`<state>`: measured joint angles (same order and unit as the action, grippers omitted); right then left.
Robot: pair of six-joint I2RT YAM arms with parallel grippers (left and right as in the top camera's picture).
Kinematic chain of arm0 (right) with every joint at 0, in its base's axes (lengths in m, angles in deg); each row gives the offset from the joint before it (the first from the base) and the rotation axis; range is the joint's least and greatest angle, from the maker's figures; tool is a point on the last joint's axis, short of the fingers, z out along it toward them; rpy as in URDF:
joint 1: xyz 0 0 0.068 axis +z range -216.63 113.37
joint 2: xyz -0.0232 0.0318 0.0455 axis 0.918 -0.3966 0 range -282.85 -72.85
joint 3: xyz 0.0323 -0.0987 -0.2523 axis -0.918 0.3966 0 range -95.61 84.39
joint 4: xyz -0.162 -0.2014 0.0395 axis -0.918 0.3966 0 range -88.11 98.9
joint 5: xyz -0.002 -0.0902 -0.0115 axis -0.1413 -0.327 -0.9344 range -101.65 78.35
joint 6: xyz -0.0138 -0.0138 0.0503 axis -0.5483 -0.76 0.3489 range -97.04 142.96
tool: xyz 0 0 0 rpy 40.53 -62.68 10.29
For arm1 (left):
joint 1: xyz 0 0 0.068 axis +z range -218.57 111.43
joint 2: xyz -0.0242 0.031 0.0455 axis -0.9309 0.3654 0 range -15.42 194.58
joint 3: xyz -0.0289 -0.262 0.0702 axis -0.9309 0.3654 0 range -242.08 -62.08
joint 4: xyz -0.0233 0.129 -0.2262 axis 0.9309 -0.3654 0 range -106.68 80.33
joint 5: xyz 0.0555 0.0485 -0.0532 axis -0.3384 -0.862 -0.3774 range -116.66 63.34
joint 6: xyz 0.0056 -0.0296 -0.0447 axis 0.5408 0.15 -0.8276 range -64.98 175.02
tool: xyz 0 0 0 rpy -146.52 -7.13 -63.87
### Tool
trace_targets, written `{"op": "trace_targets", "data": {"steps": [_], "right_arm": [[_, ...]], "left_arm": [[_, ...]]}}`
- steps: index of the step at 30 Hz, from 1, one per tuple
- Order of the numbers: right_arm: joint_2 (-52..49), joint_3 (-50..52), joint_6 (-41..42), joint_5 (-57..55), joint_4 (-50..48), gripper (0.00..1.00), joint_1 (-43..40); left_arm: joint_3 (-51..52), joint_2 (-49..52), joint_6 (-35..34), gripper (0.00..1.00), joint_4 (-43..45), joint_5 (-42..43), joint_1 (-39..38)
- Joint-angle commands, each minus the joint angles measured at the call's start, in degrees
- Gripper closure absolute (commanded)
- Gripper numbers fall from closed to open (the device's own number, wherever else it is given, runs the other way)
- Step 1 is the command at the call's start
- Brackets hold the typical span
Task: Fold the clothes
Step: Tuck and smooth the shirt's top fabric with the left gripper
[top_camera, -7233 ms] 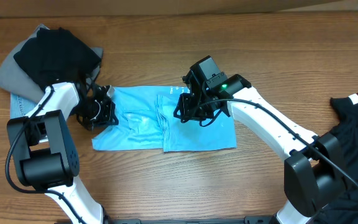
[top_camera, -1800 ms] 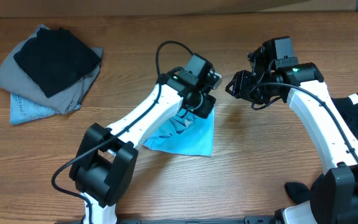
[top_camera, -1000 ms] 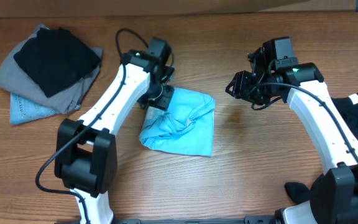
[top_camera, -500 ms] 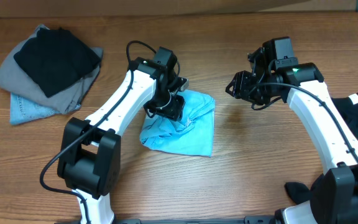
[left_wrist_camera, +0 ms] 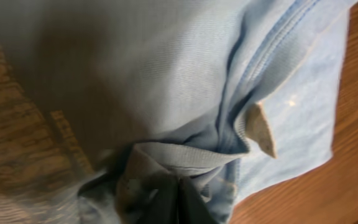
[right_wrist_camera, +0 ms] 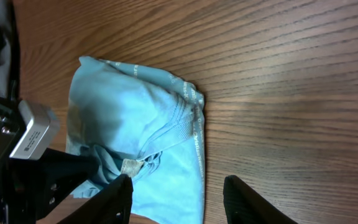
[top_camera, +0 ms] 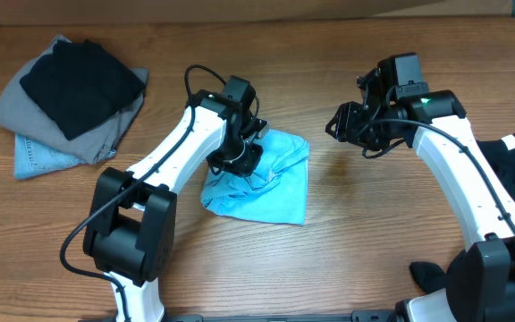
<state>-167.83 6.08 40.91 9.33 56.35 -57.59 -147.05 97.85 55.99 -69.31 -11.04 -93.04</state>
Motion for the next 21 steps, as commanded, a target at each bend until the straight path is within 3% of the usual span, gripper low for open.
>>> {"op": "trace_targets", "data": {"steps": [1, 6, 10, 15, 17, 21], "right_arm": [[1.2, 0.35, -0.42, -0.35, -0.24, 0.5, 0.0], [1.2, 0.35, -0.42, -0.35, -0.33, 0.5, 0.0], [1.2, 0.35, -0.42, -0.35, -0.04, 0.5, 0.0], [1.2, 0.35, -0.44, -0.37, 0.07, 0.49, 0.0], [1.2, 0.35, -0.42, -0.55, 0.04, 0.49, 0.0], [1.2, 0.35, -0.42, -0.55, -0.13, 0.49, 0.0]], "left_arm": [[0.31, -0.15, -1.01, 0.96, 0.2, 8.68, -1.33], [-0.07, -0.15, -1.09, 0.96, 0.28, 18.75, -3.5], [-0.07, -0.15, -6.69, 0.96, -0.79, 8.22, -5.4], [-1.42, -0.59, -8.09, 0.8, -1.51, -0.81, -3.96], [-2.71, -0.85, -8.92, 0.79, -1.9, -5.42, -2.58], [-5.11, -0.92, -8.81, 0.74, -1.84, -6.75, -0.13]]}}
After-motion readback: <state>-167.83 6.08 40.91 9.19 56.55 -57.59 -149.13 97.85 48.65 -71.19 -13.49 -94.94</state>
